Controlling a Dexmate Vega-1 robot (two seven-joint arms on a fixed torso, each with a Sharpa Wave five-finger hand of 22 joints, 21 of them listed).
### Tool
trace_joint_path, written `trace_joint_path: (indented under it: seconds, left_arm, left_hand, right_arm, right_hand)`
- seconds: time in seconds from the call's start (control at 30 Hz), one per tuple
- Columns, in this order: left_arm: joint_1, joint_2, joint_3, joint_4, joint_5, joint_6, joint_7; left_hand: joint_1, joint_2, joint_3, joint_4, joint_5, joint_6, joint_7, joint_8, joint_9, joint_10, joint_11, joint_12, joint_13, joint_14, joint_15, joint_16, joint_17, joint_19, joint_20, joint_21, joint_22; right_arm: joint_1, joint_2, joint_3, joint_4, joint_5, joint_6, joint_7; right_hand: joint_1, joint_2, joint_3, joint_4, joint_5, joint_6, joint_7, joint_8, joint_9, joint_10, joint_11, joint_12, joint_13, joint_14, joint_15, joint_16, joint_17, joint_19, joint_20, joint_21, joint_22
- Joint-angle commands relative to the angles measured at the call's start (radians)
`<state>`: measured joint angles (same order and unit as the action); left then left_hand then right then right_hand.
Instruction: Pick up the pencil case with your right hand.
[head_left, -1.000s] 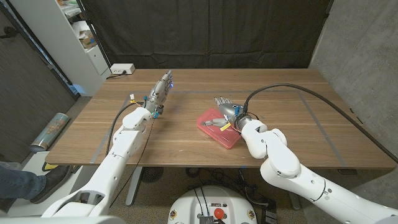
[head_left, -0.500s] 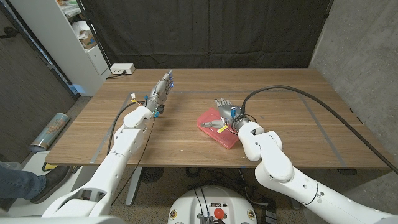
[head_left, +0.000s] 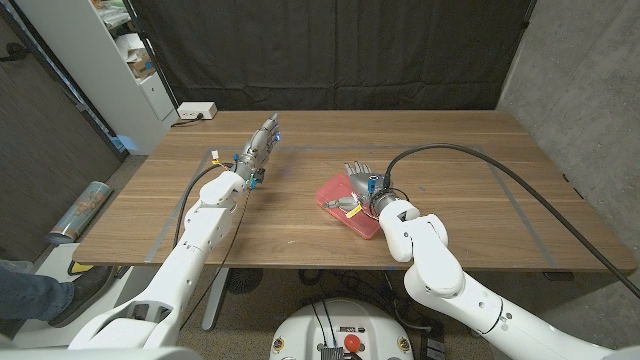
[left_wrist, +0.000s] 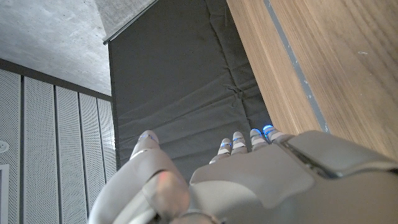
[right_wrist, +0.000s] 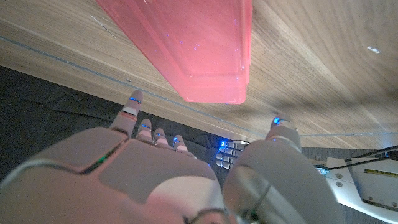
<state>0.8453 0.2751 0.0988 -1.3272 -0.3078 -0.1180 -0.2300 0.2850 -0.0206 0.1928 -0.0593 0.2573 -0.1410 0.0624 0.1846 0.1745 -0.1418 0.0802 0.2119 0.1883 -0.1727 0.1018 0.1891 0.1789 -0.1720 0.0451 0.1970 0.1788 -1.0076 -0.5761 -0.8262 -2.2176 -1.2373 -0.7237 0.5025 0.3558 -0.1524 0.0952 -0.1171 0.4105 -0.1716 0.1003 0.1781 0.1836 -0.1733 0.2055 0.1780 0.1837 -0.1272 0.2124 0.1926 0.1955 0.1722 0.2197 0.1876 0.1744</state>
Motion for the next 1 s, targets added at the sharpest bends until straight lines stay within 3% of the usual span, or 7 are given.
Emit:
trace_joint_path:
  seconds: [0.03,1.0]
  left_arm:
    - [-0.004,-0.003,0.007,0.001,0.009,0.008,0.001]
    - [-0.054,-0.013,0.011,0.077,0.025,0.012,-0.017]
  left_hand:
    - [0.001,0.007,-0.003,0.001,-0.001,-0.004,-0.006,0.004,0.004,0.004,0.004,-0.001,0.004,-0.028,0.007,0.0,0.003,-0.058,0.006,0.002,0.003]
    - [0.001,0.01,-0.006,0.0,-0.006,-0.005,-0.008,0.003,0.004,0.004,0.003,-0.001,0.004,-0.028,0.008,-0.001,0.003,-0.057,0.005,0.002,0.003]
  right_arm:
    - [-0.01,0.021,0.011,0.033,-0.013,0.021,0.004]
    - [0.043,0.037,0.002,0.105,0.055,0.022,0.004]
  right_hand:
    - [0.003,0.001,-0.006,-0.001,0.007,-0.077,0.007,0.008,0.006,-0.014,0.003,0.007,0.002,-0.004,0.0,0.005,0.003,-0.008,0.001,0.001,0.005]
    - [0.013,0.003,-0.013,-0.005,0.009,-0.072,0.003,0.014,0.006,-0.015,0.002,0.01,0.002,-0.005,-0.001,0.007,0.003,-0.012,0.001,0.001,0.005]
